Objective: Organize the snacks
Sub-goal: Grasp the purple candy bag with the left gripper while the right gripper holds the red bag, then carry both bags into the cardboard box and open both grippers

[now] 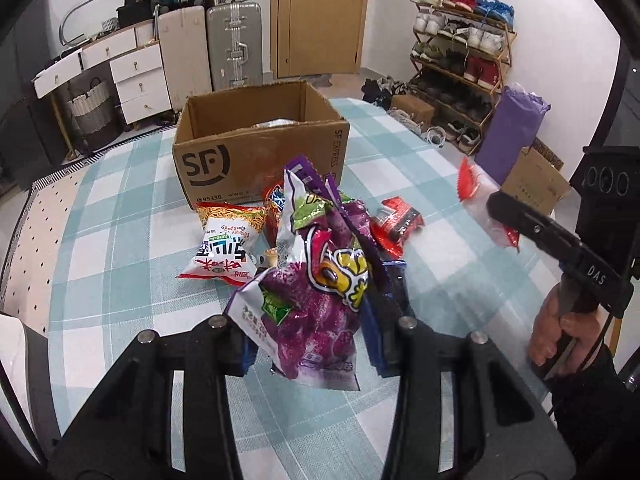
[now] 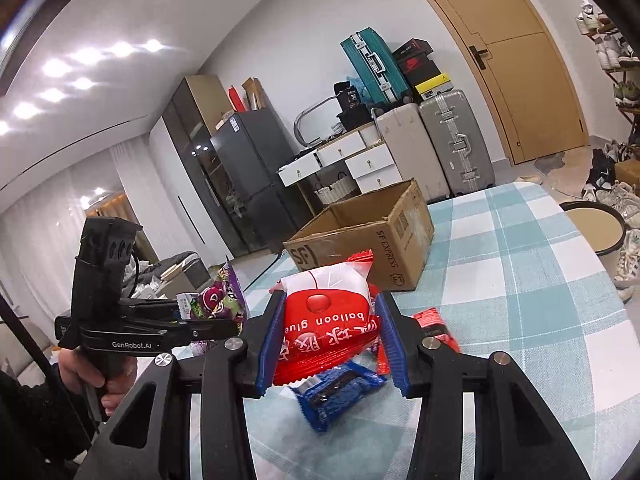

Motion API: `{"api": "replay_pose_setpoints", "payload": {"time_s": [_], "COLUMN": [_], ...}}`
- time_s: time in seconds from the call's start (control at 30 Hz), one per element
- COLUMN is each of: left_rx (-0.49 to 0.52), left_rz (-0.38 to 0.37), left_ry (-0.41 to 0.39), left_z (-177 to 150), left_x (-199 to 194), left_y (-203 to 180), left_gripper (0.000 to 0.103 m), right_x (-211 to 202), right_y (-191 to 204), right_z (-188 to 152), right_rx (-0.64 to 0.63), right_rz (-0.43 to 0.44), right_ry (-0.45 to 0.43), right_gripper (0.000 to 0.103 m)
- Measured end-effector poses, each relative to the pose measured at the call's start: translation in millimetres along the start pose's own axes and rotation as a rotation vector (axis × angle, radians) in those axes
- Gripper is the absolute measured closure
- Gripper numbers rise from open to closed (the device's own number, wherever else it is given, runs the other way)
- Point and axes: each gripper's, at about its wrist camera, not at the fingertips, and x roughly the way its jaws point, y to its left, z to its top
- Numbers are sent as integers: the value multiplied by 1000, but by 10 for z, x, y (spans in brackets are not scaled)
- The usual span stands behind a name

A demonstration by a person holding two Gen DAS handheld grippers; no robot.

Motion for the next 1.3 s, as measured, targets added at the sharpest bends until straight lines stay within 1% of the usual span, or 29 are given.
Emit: {"api": "replay_pose_setpoints", "payload": {"time_s": [0.23, 0.33, 0.43, 0.63, 0.77, 0.83, 1.0, 1.17, 1.3], "left_rx": [-41, -55, -72, -108, -125, -130, -112, -101, -100], "left_rz": [-32, -12, -26, -58, -68, -61, -55, -42, -38], "left_ry": [-61, -96, -127, -156, -175, -192, -214, -223, -219], "left_z": [-113, -156, -185, -154, -50, 11, 229, 526, 829], "left_x": [-363, -494, -620, -787, -871, -907, -912, -860, -767], "left_y": [78, 135, 212, 389, 489, 528, 562, 625, 685], "left_gripper": [64, 64, 64, 64, 64, 63, 63, 63, 63], "right_x": [24, 59, 117, 204, 307, 378, 576, 794, 1013], "right_y": [333, 475, 616, 896, 1010, 1030, 1055, 1048, 964], "right_z": [15, 63, 122, 271, 383, 468, 654, 884, 1125], "right_rx": [-35, -46, -47, -67, -72, -63, -65, -73, -78], "right_rz": [20, 31, 54, 85, 94, 115, 126, 140, 138], "right_ry": [37, 48, 60, 65, 79, 87, 100, 114, 134], "right_gripper": [58, 58, 58, 58, 58, 58, 58, 58, 58]}}
